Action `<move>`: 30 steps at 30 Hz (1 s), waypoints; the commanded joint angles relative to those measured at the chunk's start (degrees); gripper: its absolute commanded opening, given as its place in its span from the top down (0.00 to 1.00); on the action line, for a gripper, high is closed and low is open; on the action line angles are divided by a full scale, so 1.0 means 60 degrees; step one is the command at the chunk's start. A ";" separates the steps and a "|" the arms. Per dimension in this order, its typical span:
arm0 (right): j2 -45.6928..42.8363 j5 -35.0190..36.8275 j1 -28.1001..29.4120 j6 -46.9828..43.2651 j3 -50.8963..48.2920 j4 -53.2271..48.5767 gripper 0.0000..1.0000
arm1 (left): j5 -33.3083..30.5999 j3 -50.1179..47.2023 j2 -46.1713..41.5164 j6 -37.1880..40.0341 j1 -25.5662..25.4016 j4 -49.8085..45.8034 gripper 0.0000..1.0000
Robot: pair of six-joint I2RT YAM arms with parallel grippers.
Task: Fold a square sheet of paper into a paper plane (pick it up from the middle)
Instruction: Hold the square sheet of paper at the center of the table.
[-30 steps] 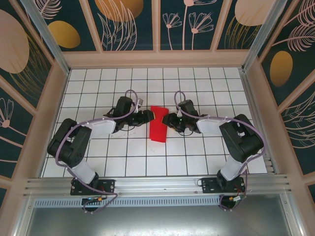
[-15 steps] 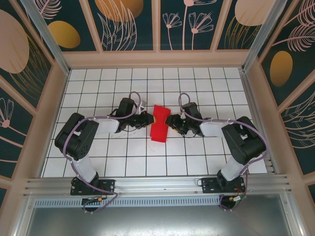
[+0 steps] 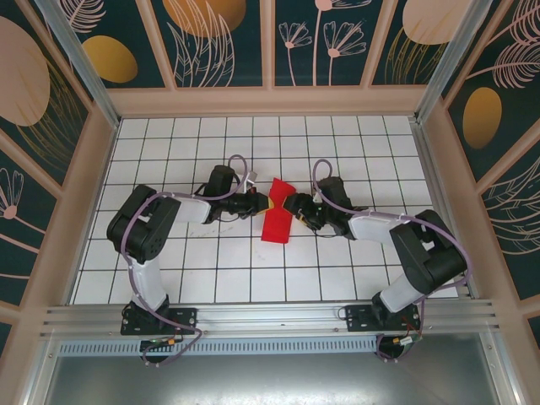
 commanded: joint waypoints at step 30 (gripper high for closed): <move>0.1405 0.1960 0.0577 -0.0162 0.1466 -0.2489 0.44 | -0.3562 0.0428 -0.1517 0.1436 0.0030 -0.3241 0.42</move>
